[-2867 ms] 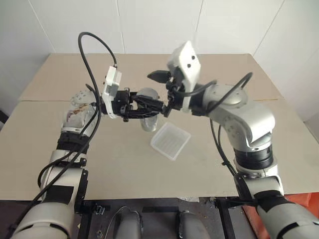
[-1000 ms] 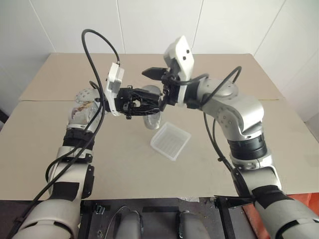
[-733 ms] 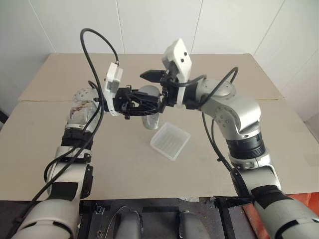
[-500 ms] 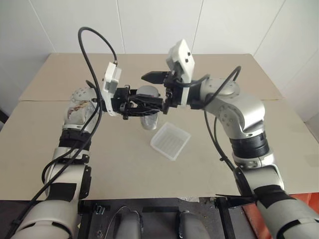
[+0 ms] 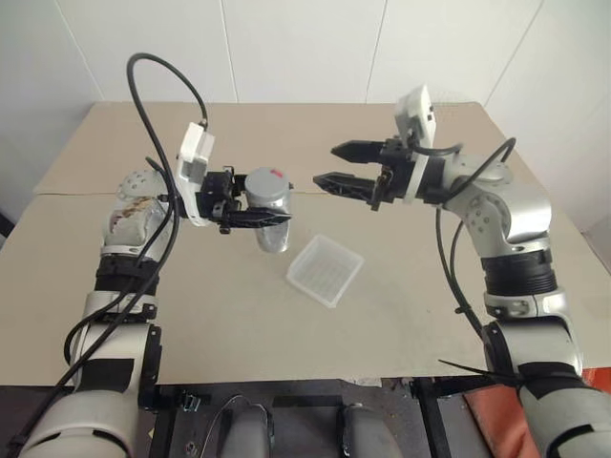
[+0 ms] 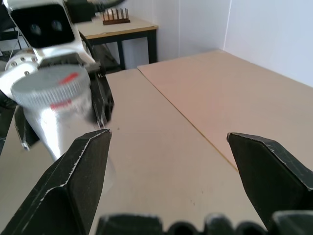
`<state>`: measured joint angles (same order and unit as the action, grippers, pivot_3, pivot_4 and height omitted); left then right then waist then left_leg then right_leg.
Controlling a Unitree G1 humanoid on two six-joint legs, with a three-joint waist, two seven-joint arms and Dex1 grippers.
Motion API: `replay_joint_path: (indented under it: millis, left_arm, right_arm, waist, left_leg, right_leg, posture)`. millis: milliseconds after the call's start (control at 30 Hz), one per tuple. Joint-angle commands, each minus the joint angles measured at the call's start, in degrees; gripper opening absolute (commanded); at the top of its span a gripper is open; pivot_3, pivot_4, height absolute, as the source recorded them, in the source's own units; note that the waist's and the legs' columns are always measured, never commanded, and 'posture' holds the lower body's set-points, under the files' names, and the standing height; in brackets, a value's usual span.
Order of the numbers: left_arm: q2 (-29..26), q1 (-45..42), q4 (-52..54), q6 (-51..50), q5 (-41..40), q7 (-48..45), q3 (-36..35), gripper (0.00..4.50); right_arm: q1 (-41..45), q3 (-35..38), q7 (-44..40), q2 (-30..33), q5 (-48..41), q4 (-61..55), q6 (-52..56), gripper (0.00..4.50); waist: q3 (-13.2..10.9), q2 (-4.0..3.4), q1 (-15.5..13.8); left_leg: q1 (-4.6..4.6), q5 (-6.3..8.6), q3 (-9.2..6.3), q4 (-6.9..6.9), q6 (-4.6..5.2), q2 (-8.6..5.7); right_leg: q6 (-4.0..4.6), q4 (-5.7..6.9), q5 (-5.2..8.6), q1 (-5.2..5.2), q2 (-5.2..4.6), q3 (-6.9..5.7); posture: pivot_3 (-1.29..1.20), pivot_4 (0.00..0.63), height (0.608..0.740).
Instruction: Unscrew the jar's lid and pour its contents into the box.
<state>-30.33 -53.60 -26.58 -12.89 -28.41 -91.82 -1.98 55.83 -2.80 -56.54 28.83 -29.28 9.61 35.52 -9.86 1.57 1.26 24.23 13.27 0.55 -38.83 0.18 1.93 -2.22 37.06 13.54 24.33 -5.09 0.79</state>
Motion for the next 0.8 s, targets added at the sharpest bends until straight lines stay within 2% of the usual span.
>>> replay_joint_path:
  millis: [33,233,367,800]
  left_arm:
    - [-1.26,-0.22,1.81,-0.36,-1.05,0.09,-1.56,2.48]
    - [-0.01,-1.60,-0.57,0.08,-0.65,0.66,-0.85,2.48]
    - [0.89,-2.46,-1.39,0.39,-0.42,0.18,-0.45,2.48]
    - [0.83,-2.01,-0.60,0.31,-0.54,-0.44,-0.52,2.48]
  right_arm:
    - [1.36,2.82,-1.10,0.51,-1.94,-4.33,-0.84,4.47]
    - [2.19,2.52,0.15,-3.38,-6.81,-11.47,3.12,4.47]
    - [2.26,-0.92,0.80,-6.38,-5.86,-13.19,3.84,4.47]
    - [8.12,-5.73,0.82,-12.22,0.12,-4.68,0.62,4.47]
  waist:
    - [0.00,0.00,0.13]
    - [0.00,0.00,0.04]
    - [0.00,0.00,-0.23]
    - [0.00,0.00,-0.20]
  left_leg:
    - [-0.01,0.00,0.00,0.00,0.00,0.00]
    - [-0.01,0.00,-0.02,-0.01,0.00,0.01]
    - [-0.01,0.00,-0.02,-0.03,0.00,0.00]
    - [-0.01,0.00,-0.02,-0.02,0.00,0.00]
  right_leg:
    - [0.00,0.01,0.00,0.00,0.01,0.00]
    - [0.00,0.02,0.00,-0.01,0.01,0.00]
    - [0.00,0.03,0.00,-0.03,0.00,-0.01]
    - [0.00,0.03,0.00,-0.01,0.01,-0.02]
  posture:
    - [0.00,0.150,0.740]
    - [0.00,0.150,0.740]
    - [0.00,0.150,0.740]
    - [0.00,0.150,0.740]
